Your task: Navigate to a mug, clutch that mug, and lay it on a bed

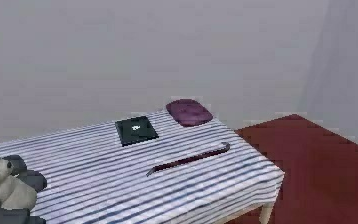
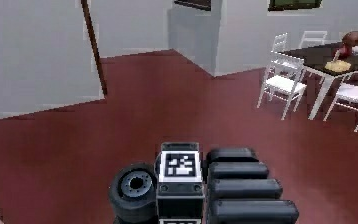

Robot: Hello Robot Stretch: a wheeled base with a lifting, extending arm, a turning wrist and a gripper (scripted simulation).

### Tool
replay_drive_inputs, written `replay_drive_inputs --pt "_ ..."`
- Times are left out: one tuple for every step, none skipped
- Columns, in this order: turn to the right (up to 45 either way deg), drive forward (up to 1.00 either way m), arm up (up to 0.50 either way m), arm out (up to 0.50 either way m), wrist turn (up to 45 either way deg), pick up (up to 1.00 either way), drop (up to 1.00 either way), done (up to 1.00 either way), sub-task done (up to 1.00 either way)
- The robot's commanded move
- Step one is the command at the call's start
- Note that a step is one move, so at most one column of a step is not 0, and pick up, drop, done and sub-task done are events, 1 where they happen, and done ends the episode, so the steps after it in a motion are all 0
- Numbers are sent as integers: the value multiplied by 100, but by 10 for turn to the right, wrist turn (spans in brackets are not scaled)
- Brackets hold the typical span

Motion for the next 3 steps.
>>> replay_drive_inputs --pt "-240 0 0 0 0 0 0 0 0" --pt "0 25 0 0 0 0 0 0 0" --pt "150 0 0 0 0 0 0 0 0"
